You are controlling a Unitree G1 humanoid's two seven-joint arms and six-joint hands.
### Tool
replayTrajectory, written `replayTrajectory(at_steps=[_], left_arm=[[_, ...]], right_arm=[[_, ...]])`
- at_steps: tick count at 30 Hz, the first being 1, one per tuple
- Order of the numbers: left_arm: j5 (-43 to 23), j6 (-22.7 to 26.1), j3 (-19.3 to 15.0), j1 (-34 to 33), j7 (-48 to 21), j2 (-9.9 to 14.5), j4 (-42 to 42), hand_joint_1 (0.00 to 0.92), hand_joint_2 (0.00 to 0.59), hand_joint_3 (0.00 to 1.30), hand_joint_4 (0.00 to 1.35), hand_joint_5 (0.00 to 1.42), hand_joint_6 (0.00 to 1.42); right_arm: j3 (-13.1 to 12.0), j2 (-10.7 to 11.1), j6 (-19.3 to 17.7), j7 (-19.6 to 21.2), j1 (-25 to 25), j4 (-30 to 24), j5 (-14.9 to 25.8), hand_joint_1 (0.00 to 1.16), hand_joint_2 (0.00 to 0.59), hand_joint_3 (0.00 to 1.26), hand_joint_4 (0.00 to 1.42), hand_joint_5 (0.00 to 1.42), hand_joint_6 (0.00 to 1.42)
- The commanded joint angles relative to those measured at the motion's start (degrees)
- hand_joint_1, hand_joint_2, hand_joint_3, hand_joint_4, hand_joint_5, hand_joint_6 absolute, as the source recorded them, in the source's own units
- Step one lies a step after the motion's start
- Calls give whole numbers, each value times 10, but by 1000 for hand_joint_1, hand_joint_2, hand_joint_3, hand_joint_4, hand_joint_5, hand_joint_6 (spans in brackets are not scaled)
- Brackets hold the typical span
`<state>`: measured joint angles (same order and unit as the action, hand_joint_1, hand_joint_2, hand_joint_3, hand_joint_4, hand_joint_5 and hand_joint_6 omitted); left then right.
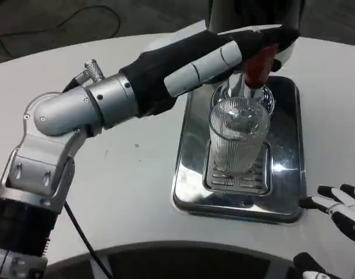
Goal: Grasp the cup under the faucet to collect the drink, then remove the cup.
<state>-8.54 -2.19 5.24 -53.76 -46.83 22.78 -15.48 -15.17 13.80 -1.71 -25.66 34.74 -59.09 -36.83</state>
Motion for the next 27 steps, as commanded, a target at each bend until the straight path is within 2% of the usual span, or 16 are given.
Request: replayTrajectory(at_steps=[1,10,14,17,21,27], left_arm=[[41,-32,21,11,-3,14,-24,0,140,134,65,152,105],[76,-89,36,10,5,22,-39,0,143,134,58,141,105],[87,-107,39,12,10,31,-41,0,142,131,44,136,94],[92,-114,38,14,12,34,-40,0,143,127,43,131,93],[99,-126,38,17,17,40,-37,0,142,125,42,127,91],[108,-139,42,16,19,45,-37,0,138,124,42,125,91]], right_arm=[[9,-3,20,-9,-8,-9,12,316,394,206,73,0,0],[29,-6,100,-18,-58,11,84,321,390,157,52,0,0],[50,-20,140,1,-111,47,128,411,359,106,42,52,5],[65,-27,149,18,-141,71,140,495,318,68,42,79,21],[93,-38,138,60,-185,129,141,603,290,16,42,97,25],[123,-46,119,120,-230,187,131,642,285,5,32,97,25]])
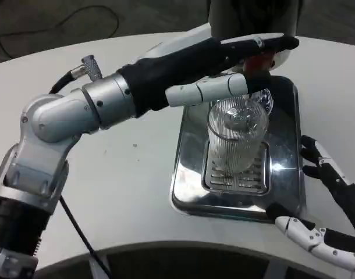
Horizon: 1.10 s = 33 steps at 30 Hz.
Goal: Grasp the cup under the faucet to collect the drink, then remove the cup.
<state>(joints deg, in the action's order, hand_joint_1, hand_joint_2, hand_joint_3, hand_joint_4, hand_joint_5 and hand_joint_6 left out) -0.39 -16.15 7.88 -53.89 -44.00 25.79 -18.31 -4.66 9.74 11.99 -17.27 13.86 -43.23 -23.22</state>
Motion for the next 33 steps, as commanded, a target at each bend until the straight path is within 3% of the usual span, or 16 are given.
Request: replayTrajectory(at_steps=[1,8,23,33], left_arm=[[29,-2,16,17,-9,16,-9,0,137,124,42,125,91],[43,-22,25,12,-4,14,-12,0,136,123,42,124,90],[75,-70,62,5,1,11,-20,0,144,140,61,132,102],[96,-89,78,1,7,15,-32,0,143,140,61,133,104]], right_arm=[[23,-6,-18,43,-26,35,-5,651,278,5,32,87,25],[46,-3,-21,79,-47,63,-10,663,275,23,41,84,12],[44,5,-16,85,-35,55,-6,650,280,45,44,95,5],[53,-5,-14,96,-43,65,-12,636,286,45,44,97,0]])
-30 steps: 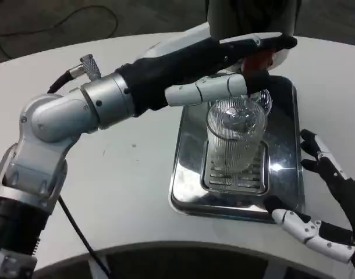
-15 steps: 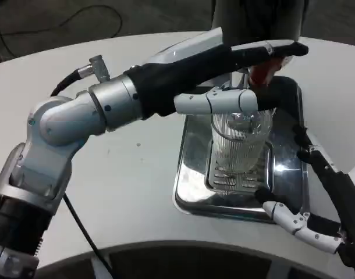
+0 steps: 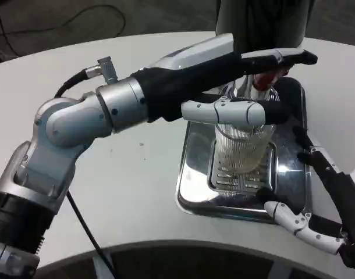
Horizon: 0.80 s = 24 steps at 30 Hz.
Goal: Grasp the cup under the faucet to collect the drink, then remove the cup.
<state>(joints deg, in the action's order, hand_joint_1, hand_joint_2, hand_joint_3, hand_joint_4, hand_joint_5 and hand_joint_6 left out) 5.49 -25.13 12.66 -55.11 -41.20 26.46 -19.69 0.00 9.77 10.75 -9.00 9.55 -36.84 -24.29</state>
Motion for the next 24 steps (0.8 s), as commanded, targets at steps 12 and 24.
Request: replayTrajectory(at_steps=[12,24], left_arm=[[36,-12,34,2,-19,3,-33,0,142,140,53,126,105],[35,-22,35,-6,-17,4,-43,0,138,137,51,122,106]], right_arm=[[37,-25,-8,78,-45,61,-33,627,288,17,24,60,0],[49,-49,-22,150,-115,164,-38,637,276,6,12,42,0]])
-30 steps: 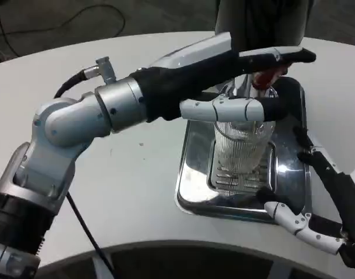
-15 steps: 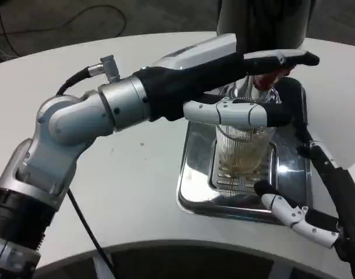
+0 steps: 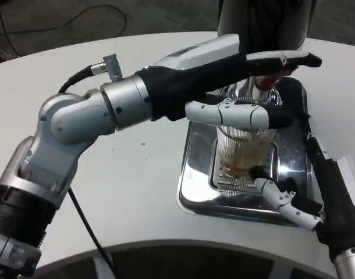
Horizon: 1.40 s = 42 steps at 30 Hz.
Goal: Grasp the cup under the faucet to collect the drink, then remove the cup.
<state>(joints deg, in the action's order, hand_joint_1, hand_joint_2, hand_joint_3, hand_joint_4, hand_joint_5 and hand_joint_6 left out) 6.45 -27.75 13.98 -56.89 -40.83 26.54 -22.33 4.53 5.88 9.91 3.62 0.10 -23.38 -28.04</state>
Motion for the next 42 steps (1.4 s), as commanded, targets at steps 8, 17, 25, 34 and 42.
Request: replayTrajectory(at_steps=[8,17,25,34,42], left_arm=[[24,1,20,9,-18,2,-21,0,138,132,50,121,106],[23,-4,19,2,-18,2,-29,0,138,132,50,121,106],[23,-6,20,-1,-20,3,-32,0,138,132,50,121,106],[22,-11,19,-1,-19,3,-34,0,137,132,50,121,106],[23,-9,19,-2,-19,4,-31,0,141,131,50,121,106]], right_arm=[[3,-20,-27,59,-70,100,9,638,273,1,5,38,0],[6,-25,-38,78,-99,148,18,639,272,0,0,32,0],[13,-33,-43,77,-111,158,25,639,261,0,0,27,0],[20,-34,-42,70,-109,151,34,633,264,0,0,36,0],[18,-41,-53,77,-127,177,50,635,258,0,20,71,0]])
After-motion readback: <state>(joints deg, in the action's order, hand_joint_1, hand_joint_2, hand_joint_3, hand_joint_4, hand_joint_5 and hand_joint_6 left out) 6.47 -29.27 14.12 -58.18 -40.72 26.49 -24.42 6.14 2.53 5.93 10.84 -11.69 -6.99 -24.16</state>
